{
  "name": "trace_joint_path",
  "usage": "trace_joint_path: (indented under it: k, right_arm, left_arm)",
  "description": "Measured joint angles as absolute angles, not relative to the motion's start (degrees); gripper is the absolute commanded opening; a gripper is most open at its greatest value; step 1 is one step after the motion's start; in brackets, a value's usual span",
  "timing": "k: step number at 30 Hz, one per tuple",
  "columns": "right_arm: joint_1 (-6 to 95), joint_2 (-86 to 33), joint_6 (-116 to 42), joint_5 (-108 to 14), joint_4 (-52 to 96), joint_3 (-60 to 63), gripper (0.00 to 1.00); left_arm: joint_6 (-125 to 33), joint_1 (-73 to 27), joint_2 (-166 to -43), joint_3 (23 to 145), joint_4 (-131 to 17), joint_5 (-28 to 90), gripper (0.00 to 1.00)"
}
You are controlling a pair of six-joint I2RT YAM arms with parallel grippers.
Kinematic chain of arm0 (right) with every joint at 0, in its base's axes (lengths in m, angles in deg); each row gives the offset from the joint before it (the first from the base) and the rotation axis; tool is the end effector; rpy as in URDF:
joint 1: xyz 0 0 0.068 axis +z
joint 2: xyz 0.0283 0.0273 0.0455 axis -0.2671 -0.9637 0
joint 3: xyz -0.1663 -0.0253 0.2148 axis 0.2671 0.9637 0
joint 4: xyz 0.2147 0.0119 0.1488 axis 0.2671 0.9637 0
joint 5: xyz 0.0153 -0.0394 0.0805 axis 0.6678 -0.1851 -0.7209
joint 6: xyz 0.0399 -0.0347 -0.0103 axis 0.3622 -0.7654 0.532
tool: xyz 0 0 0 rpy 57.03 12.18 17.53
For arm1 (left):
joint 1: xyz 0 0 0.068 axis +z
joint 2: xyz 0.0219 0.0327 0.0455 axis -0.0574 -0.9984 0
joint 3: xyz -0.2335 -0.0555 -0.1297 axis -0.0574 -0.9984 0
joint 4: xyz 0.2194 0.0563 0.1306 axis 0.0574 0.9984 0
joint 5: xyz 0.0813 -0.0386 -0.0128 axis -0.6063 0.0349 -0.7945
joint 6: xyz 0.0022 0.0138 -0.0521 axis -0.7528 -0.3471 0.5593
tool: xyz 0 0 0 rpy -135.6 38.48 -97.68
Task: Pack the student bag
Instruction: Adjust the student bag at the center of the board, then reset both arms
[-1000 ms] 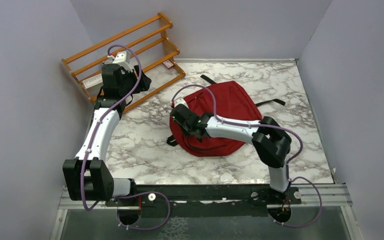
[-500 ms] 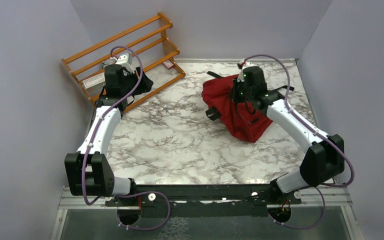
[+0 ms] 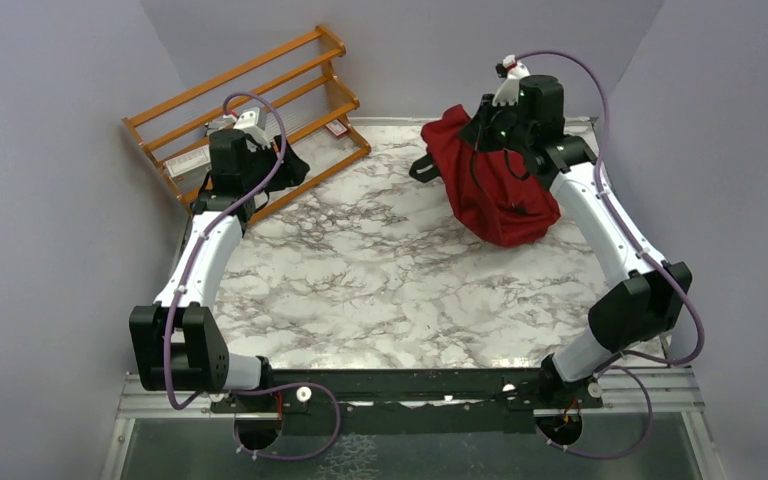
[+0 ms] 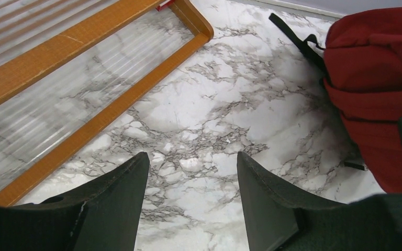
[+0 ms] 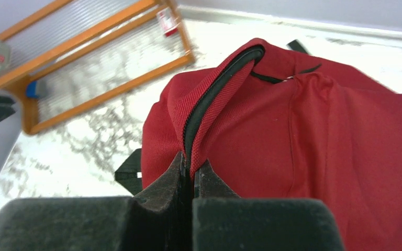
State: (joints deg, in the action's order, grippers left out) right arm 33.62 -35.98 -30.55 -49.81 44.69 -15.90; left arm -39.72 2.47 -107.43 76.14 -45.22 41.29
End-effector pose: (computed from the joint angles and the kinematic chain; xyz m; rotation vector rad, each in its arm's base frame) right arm 0.3461 0.1198 0.4085 -0.1988 1.9571 0.5317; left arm 0.3160 -0.0157 0.3283 -0.0924 1.9949 -0.5319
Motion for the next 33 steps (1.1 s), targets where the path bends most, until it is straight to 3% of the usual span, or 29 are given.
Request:
trace_joint_path:
  k: [6,8,12,16,20,23,27,33]
  right_arm:
    - [33.78,-43.54,-32.02,-64.82,44.76,-15.72,0.01]
    - [34.39,-46.25,-33.24,-69.24,44.98,-14.59,0.09]
    - [37.27,-47.52,-35.95,-73.06,46.07,-10.74,0.37]
    - [39.77,-43.83,-36.19,-73.35,44.54,-5.30,0.52]
    - [39.79,-35.24,-35.14,-68.56,42.46,1.72,0.61]
    - [39.61,-27.17,-34.27,-63.31,39.80,6.53,0.65]
    - [39.42,-15.87,-31.91,-52.50,37.33,12.67,0.86]
    - [39.42,-1.21,-26.88,-33.20,38.33,20.58,1.00]
  left_arm:
    - [-39.46,2.47,-110.10,76.34,-44.39,44.41,0.68]
    - [-39.57,2.47,-111.30,76.38,-43.52,45.74,0.69]
    - [-40.12,2.47,-111.74,76.38,-42.20,47.65,0.78]
    - [-40.97,2.47,-111.72,76.41,-42.18,48.52,0.84]
    - [-41.52,2.47,-111.72,77.28,-41.81,49.35,0.99]
    - [-41.74,2.47,-111.74,79.27,-41.57,49.96,0.99]
    - [-42.52,2.47,-111.56,82.53,-41.46,49.90,0.99]
    - [-43.13,2.47,-107.45,83.14,-41.13,45.46,0.99]
